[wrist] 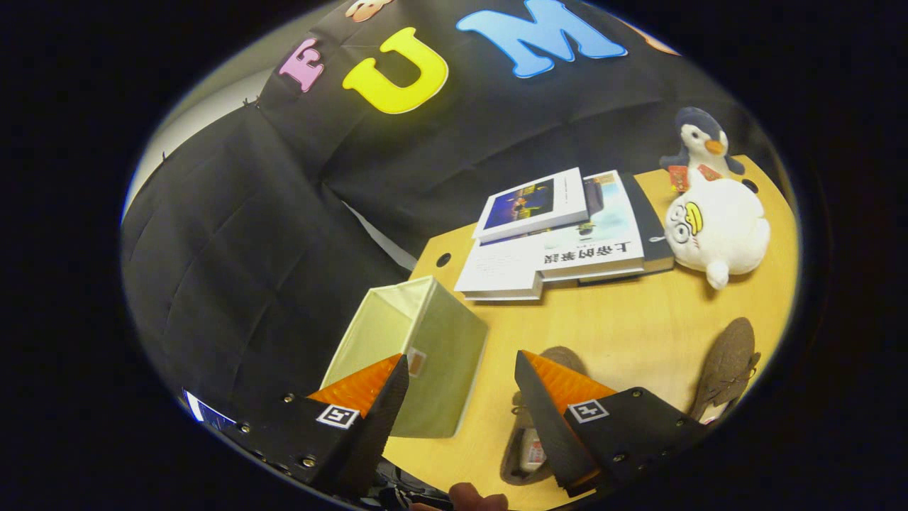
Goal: Open the storage box then place both shoes into the box .Put the left shoe in first, then the right shoe, with the right side of both shoes facing outward in a uniform manner.
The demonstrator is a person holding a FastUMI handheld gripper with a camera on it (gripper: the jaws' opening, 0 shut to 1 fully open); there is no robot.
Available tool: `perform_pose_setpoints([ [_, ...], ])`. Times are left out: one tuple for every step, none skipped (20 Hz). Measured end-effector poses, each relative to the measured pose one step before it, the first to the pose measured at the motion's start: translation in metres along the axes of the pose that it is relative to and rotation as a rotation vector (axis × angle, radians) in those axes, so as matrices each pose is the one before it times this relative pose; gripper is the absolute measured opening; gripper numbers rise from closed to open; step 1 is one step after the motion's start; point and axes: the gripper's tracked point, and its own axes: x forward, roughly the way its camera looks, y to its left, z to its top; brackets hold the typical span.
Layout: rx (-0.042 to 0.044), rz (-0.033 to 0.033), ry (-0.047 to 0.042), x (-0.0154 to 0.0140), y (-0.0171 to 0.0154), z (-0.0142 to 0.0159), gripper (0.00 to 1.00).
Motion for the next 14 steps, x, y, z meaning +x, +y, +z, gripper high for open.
perform_pose_setpoints([
  [0.00137, -0.01899, 0.00677, -0.00240, -0.00864, -0.00602, 0.91],
  [-0.00535, -0.02610, 0.00655, -0.00197, -0.01068, -0.00579, 0.91],
  [-0.01049, -0.02643, 0.00718, -0.00048, -0.00974, -0.00625, 0.91],
  [-0.01351, -0.03490, 0.01495, -0.00143, -0.01131, -0.01012, 0.92],
  [-0.01502, -0.02595, 0.01371, 0.00107, -0.00864, -0.00818, 0.91],
  [-0.01731, -0.02951, 0.01772, 0.00039, -0.00897, -0.01055, 0.92],
  [-0.01869, -0.03103, 0.03005, 0.00144, -0.00978, -0.01339, 0.92],
  [-0.00809, -0.01154, 0.02189, 0.00215, -0.00439, -0.01033, 0.92],
  [-0.00290, -0.00845, 0.02532, 0.00274, -0.00282, -0.01207, 0.91],
  [-0.00337, -0.00718, 0.02135, 0.00358, -0.00210, -0.00909, 0.91],
  [-0.00525, -0.00897, 0.02007, 0.00252, -0.00220, -0.00668, 0.91],
  [-0.00702, -0.00898, 0.02365, 0.00428, -0.00237, -0.00707, 0.91],
  [-0.00695, -0.01726, 0.02638, 0.00608, -0.00465, -0.00707, 0.91],
  [-0.00724, -0.01829, 0.01628, 0.00536, -0.00352, -0.00358, 0.91],
])
